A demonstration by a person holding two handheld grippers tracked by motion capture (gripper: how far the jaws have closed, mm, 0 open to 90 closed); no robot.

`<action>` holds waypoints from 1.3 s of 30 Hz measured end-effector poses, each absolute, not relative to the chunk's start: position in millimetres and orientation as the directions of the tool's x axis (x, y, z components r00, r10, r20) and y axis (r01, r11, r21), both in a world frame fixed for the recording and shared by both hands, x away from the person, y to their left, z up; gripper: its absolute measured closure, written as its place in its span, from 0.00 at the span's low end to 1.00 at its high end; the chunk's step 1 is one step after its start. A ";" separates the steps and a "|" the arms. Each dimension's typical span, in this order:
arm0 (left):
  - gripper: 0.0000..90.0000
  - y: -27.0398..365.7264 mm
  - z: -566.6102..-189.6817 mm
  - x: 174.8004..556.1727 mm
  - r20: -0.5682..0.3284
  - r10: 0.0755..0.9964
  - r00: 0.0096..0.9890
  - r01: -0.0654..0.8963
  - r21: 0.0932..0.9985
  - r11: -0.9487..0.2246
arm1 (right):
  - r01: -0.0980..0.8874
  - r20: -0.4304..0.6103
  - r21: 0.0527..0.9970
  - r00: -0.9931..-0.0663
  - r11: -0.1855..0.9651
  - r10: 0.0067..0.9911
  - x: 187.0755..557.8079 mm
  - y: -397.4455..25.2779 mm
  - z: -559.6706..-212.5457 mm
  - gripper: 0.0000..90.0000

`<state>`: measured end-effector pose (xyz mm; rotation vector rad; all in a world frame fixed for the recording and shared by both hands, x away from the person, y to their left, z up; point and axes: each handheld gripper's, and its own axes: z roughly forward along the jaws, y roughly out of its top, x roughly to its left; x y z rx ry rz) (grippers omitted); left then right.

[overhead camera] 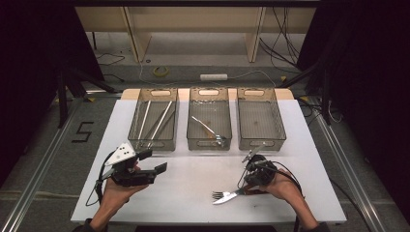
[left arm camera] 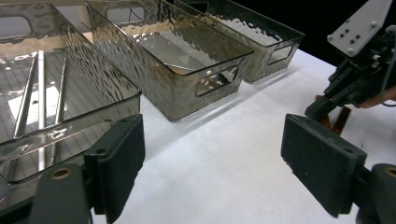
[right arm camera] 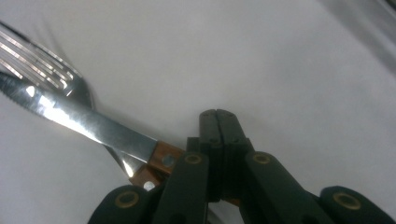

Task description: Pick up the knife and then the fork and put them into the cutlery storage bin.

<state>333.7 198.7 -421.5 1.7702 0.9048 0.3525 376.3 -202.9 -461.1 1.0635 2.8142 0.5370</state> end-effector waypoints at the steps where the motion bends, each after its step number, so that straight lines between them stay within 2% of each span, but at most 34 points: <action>1: 0.24 198.6 -421.5 333.6 -0.185 0.721 0.668 0.406 0.902 -0.145 | 0.626 0.045 0.352 -0.754 0.696 0.656 374.0 -204.1 -460.9 1.00; 20: 0.23 197.3 -421.8 333.9 -0.185 0.722 0.666 0.409 0.901 -0.146 | 0.592 0.029 0.334 -0.784 0.733 0.620 350.6 -215.4 -458.8 1.00; 21: 0.23 197.3 -421.8 333.9 -0.185 0.722 0.666 0.409 0.901 -0.147 | 0.578 0.015 0.337 -0.793 0.743 0.610 350.7 -216.3 -457.0 0.98; 23: 0.23 197.1 -421.9 334.0 -0.185 0.722 0.667 0.409 0.901 -0.147 | 0.550 -0.001 0.347 -0.810 0.760 0.586 351.9 -219.2 -450.8 0.84; 27: 0.23 197.1 -422.0 334.1 -0.185 0.722 0.666 0.409 0.901 -0.147 | 0.499 -0.006 0.366 -0.843 0.785 0.538 351.6 -226.2 -438.0 0.65; 29: 0.23 197.1 -422.0 334.1 -0.185 0.722 0.666 0.409 0.901 -0.147 | 0.482 -0.015 0.354 -0.854 0.801 0.520 351.1 -228.5 -435.0 0.59; 33: 0.23 197.1 -421.8 334.2 -0.185 0.722 0.666 0.409 0.901 -0.147 | 0.449 -0.017 0.326 -0.877 0.832 0.480 348.9 -227.7 -436.3 0.50; 39: 0.23 197.5 -421.8 334.2 -0.186 0.723 0.665 0.409 0.901 -0.145 | 0.386 -0.041 0.275 -0.910 0.881 0.412 347.0 -223.2 -442.4 0.51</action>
